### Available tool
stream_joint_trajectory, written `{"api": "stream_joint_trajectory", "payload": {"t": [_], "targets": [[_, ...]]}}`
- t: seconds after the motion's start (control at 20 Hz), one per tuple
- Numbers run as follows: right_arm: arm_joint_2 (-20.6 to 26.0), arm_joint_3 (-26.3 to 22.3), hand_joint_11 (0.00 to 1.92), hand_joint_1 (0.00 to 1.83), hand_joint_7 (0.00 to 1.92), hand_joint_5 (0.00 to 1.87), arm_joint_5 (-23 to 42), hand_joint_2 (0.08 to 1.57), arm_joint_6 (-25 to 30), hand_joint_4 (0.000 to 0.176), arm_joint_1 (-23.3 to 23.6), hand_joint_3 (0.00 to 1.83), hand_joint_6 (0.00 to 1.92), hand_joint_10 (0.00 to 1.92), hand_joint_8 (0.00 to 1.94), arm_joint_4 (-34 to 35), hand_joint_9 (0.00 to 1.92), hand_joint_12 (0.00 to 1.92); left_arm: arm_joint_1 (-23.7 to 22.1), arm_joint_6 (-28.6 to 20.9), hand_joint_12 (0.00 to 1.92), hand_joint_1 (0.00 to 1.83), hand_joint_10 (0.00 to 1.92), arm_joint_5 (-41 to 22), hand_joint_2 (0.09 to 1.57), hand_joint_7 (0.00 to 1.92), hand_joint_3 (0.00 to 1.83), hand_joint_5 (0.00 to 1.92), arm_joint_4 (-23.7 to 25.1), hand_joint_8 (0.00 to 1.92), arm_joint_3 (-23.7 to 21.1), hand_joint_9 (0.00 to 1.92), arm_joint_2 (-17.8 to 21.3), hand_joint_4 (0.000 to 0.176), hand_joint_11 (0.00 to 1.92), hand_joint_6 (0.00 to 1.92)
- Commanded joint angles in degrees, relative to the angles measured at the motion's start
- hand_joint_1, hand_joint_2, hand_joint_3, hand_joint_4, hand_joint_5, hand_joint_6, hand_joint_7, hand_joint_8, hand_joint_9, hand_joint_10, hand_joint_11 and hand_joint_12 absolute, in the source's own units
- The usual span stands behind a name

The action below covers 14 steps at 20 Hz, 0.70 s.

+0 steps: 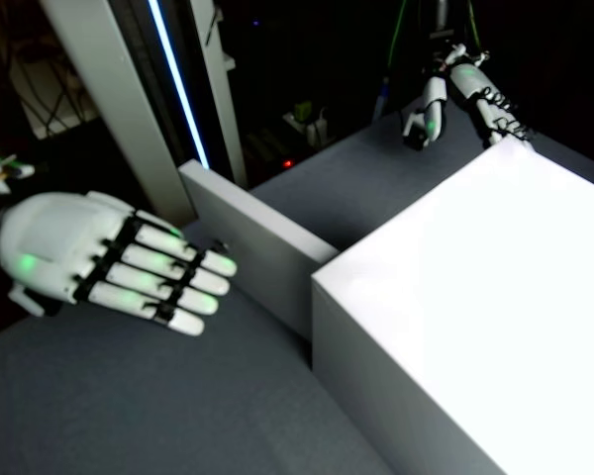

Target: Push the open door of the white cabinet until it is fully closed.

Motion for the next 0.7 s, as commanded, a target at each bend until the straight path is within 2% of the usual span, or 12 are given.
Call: {"api": "stream_joint_trajectory", "payload": {"t": [0.0, 0.05, 0.15, 0.2, 0.35, 0.65], "targets": [[0.02, -0.02, 0.00, 0.32, 0.05, 0.19, 6.42, 1.40, 0.57, 0.000, 0.87, 0.00, 0.01, 0.02, 0.00, 0.37, 0.09, 0.47, -0.34, -0.29, 0.00, 0.30, 0.00, -7.18, 1.43, 0.00, 0.00, 0.11, -1.04, 0.00, 0.37, 0.00, -0.02, 0.000, 0.00, 0.00], [-0.16, 0.00, 0.00, 0.30, 0.04, 0.18, 6.39, 1.40, 0.70, 0.000, 1.12, 0.00, 0.01, 0.01, 0.00, -0.01, 0.09, 0.38, -0.34, -0.29, 0.00, 0.31, 0.00, -7.19, 1.43, 0.00, 0.00, 0.11, -1.05, 0.00, 0.37, 0.00, -0.03, 0.000, 0.00, 0.00], [-0.45, 0.05, 0.00, 0.34, 0.09, 0.21, 5.82, 1.39, 0.92, 0.000, 1.75, 0.00, 0.01, 0.03, 0.00, -1.11, 0.14, 0.60, -0.34, -0.30, 0.00, 0.24, 0.00, -7.20, 1.43, 0.00, 0.00, 0.10, -1.07, 0.00, 0.36, 0.00, -0.03, 0.000, 0.00, 0.00], [-0.74, 0.18, 0.00, 0.33, 0.09, 0.22, 5.26, 1.40, 1.15, 0.000, 2.36, 0.00, 0.01, 0.03, 0.00, -1.77, 0.13, 0.54, -0.34, -0.30, 0.00, 0.24, 0.00, -7.29, 1.43, 0.00, 0.00, 0.10, -1.10, 0.00, 0.36, 0.00, -0.03, 0.000, 0.00, 0.00], [-2.02, 0.91, 0.00, 0.42, 0.11, 0.24, 2.81, 1.38, 2.12, 0.000, 4.88, 0.00, 0.01, 0.02, 0.01, -4.22, 0.15, 0.52, -0.10, -0.30, 0.00, 0.25, 0.00, -7.84, 1.43, 0.00, 0.00, 0.10, -1.57, 0.00, 0.33, 0.00, 0.01, 0.000, 0.00, 0.00], [-4.56, 2.41, 0.00, 0.40, 0.09, 0.19, -0.90, 1.42, 3.68, 0.000, 9.32, 0.00, 0.00, 0.00, 0.00, -8.43, 0.08, 0.39, 0.23, -0.28, 0.00, 0.14, 0.00, -8.84, 1.42, 0.00, 0.00, 0.07, -2.26, 0.00, 0.17, 0.00, 0.07, 0.000, 0.00, 0.00]]}}
